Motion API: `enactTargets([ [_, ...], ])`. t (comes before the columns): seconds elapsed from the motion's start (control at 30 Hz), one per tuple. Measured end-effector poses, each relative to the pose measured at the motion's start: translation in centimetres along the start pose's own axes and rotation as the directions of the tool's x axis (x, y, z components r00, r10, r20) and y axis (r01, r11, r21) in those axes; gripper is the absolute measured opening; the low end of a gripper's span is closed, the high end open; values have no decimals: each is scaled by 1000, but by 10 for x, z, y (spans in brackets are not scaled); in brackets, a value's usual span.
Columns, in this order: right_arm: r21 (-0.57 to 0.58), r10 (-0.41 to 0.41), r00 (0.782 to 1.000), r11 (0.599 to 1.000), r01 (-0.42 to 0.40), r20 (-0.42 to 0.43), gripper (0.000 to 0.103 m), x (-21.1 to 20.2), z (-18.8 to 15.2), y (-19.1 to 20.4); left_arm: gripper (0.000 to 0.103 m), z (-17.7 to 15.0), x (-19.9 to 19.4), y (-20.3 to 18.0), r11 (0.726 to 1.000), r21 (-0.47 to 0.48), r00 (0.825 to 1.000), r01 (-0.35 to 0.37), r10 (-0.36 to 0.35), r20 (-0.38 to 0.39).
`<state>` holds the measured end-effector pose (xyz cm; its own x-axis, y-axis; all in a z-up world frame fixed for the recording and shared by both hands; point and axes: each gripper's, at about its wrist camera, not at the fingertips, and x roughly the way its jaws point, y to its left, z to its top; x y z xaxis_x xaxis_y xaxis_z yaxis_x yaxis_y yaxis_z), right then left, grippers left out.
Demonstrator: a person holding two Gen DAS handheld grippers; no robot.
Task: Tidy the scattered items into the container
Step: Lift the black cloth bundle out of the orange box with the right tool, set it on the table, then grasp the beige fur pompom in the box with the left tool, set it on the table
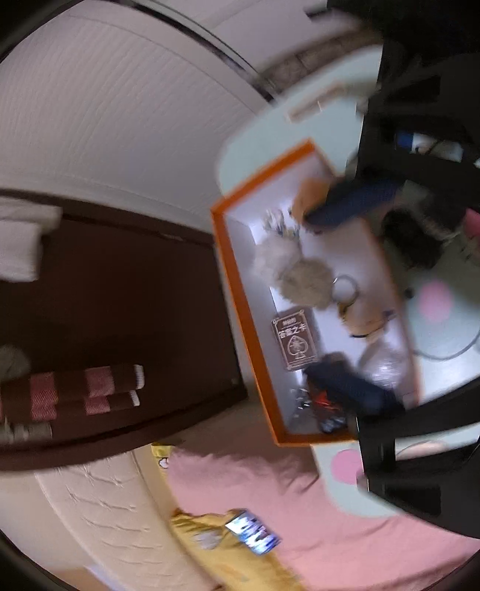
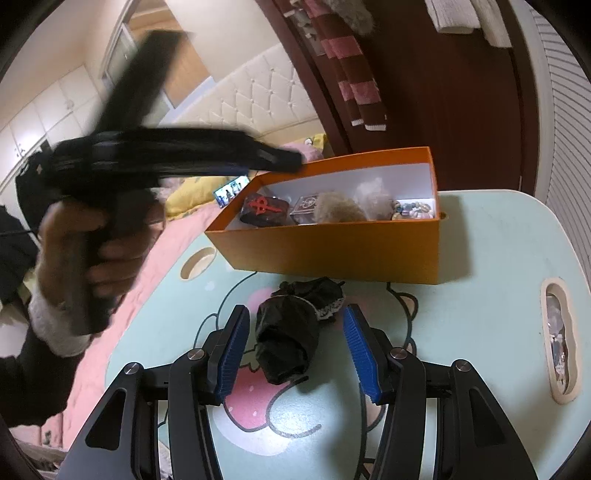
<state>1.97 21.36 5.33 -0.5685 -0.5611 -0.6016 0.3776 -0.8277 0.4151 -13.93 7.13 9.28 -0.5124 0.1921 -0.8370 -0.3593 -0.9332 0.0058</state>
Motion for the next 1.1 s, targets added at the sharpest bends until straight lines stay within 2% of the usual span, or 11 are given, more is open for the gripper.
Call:
enactTargets([
  [0.1,21,2,1000,1000,-2,2,53,-4,0,-6,50,3,32,-6,1000,10,996,29,-28,-91],
  [0.27,47,22,1000,999,-22,1,53,-6,-1,-12,50,-1,58,-9,1000,29,989,11,-7,-148],
  [0.33,55,31,1000,998,-31,0,53,-7,-2,-14,27,-3,66,-6,1000,-3,986,10,-10,-168],
  [0.37,57,35,999,998,-35,-1,53,-7,-2,-14,23,-5,70,-5,1000,-22,984,19,-22,-174],
  [0.57,64,40,999,997,-39,-15,53,-5,-5,-16,23,-5,47,3,995,-83,994,49,-56,-92],
  [0.7,65,39,999,997,-37,-26,53,-3,-6,-13,23,-11,5,11,993,-110,998,52,-54,-18],
  [0.8,62,26,999,998,-25,-23,53,-2,-7,-9,23,-28,-34,16,994,-105,998,42,-37,46],
  [0.93,53,16,1000,998,-15,-13,53,0,-8,-6,24,-57,-51,26,992,-114,998,61,-58,35],
  [1.1,41,-5,1000,999,6,-7,53,2,-6,-1,24,-99,-46,29,983,-169,998,69,-68,11],
])
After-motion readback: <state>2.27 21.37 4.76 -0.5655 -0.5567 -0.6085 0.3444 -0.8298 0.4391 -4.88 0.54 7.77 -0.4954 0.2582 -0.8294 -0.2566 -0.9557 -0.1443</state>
